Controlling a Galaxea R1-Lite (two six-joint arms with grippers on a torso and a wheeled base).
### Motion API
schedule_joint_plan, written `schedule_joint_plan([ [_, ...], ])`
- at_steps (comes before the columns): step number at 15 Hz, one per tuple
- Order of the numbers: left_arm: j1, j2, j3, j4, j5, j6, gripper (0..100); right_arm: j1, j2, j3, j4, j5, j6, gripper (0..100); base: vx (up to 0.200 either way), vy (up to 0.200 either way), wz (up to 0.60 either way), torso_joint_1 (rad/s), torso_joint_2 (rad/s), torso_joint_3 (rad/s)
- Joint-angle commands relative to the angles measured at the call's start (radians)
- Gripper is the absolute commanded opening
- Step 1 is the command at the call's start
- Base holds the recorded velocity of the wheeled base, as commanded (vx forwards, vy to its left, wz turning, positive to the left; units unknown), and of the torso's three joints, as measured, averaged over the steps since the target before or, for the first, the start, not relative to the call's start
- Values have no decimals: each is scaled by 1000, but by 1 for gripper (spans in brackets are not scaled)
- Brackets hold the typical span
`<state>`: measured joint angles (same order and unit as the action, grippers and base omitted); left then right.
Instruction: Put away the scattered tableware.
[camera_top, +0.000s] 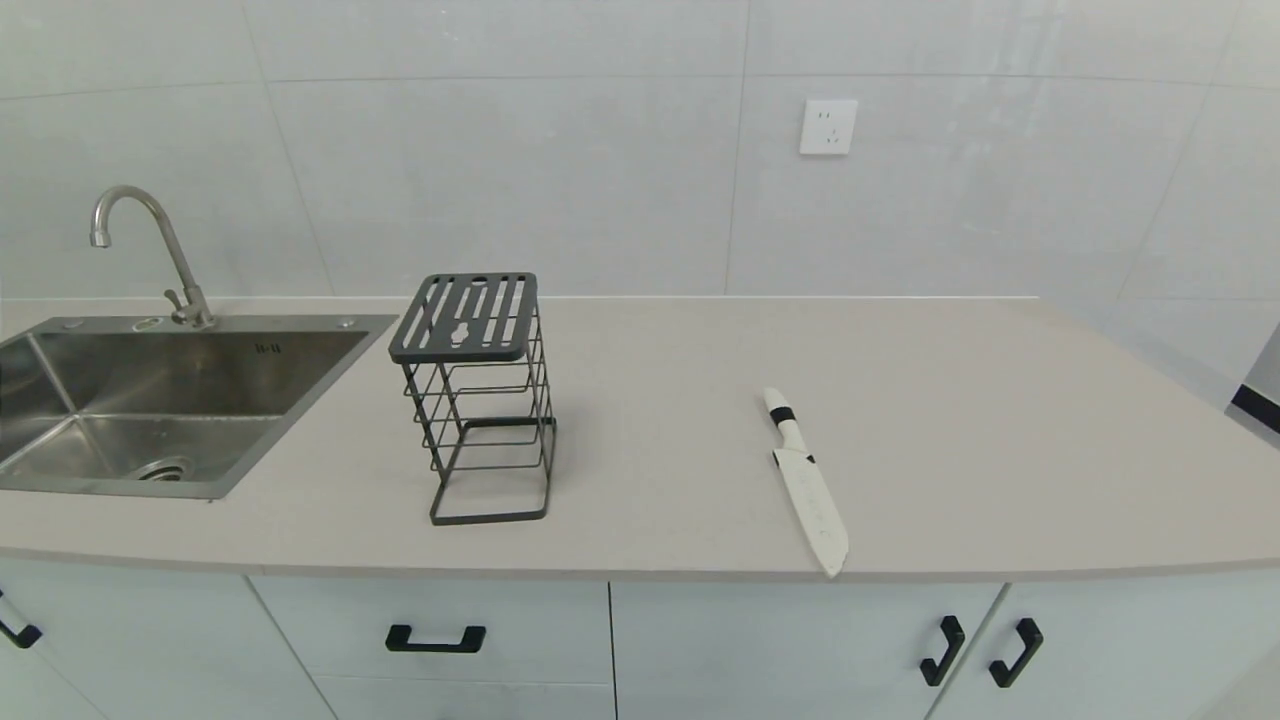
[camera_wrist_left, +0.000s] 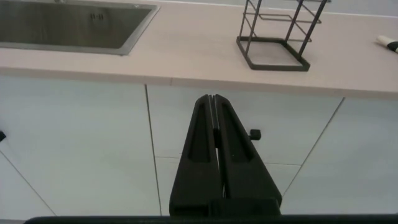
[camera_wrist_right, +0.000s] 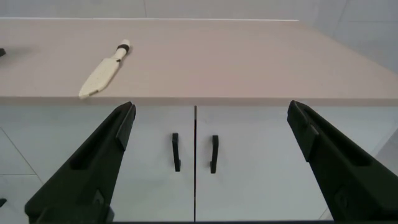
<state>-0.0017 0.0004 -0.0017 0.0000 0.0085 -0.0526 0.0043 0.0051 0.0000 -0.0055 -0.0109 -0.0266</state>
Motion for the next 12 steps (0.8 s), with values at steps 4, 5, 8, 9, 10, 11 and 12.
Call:
schedule_joint_plan([
  [4,0,0,0,0,1,-1,0,0,-1,0,-1,0,2,100,0,0,0,235,-546,-311],
  [5,0,0,0,0,1,-1,0,0,-1,0,-1,0,1,100,0,0,0,237,-544,-300],
  [8,0,0,0,0,1,-1,0,0,-1,0,1,0,4,100,0,0,0,80,-186,-110],
  [9,0,0,0,0,1,-1,0,0,-1,0,1,0,4,100,0,0,-600,27,-46,-22],
  [10,0,0,0,0,1,-1,0,0,-1,0,-1,0,7,100,0,0,-600,22,-32,-22],
  [11,0,0,0,0,2,-1,0,0,-1,0,-1,0,8,100,0,0,-600,2,-22,-7],
  [12,0,0,0,0,1,-1,0,0,-1,0,1,0,8,100,0,0,0,0,0,0],
])
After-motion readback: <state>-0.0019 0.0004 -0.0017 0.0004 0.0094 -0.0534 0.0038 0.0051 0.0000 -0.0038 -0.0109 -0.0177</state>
